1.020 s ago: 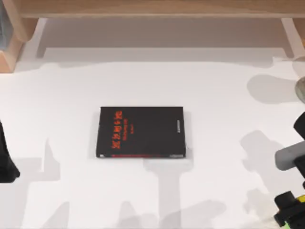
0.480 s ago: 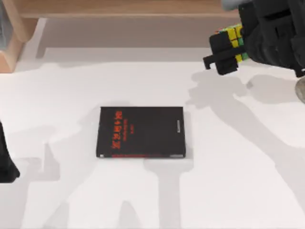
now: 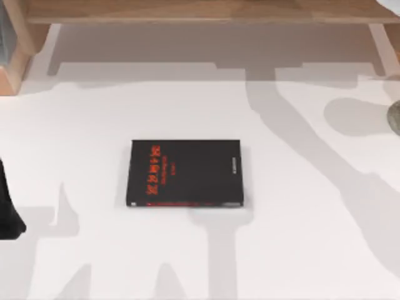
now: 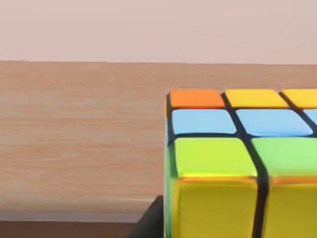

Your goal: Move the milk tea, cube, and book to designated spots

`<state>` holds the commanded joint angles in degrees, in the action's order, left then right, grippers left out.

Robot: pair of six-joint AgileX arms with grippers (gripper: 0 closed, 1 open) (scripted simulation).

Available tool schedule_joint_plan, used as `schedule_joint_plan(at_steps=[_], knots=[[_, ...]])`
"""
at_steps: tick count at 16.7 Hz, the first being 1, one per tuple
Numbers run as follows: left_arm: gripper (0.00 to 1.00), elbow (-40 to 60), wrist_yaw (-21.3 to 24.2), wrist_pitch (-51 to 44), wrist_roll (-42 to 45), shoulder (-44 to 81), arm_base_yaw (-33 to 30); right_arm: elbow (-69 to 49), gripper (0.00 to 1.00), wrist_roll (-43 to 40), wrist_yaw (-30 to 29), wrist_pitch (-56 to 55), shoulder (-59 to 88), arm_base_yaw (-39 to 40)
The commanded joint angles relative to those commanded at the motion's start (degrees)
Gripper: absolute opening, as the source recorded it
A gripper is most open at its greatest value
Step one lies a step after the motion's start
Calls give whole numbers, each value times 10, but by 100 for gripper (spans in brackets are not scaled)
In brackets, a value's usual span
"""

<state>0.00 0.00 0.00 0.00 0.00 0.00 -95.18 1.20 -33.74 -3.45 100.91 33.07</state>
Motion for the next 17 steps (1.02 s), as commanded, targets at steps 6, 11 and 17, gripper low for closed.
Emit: schedule_joint_plan(at_steps=[6, 11, 17], knots=[[100, 0, 0, 0, 0, 0, 0, -11, 0, 0, -7, -12, 3, -3], [100, 0, 0, 0, 0, 0, 0, -78, 0, -13, 11, -43, 37, 24], [100, 0, 0, 0, 0, 0, 0, -275, 0, -16, 47, 18, 172, -17]])
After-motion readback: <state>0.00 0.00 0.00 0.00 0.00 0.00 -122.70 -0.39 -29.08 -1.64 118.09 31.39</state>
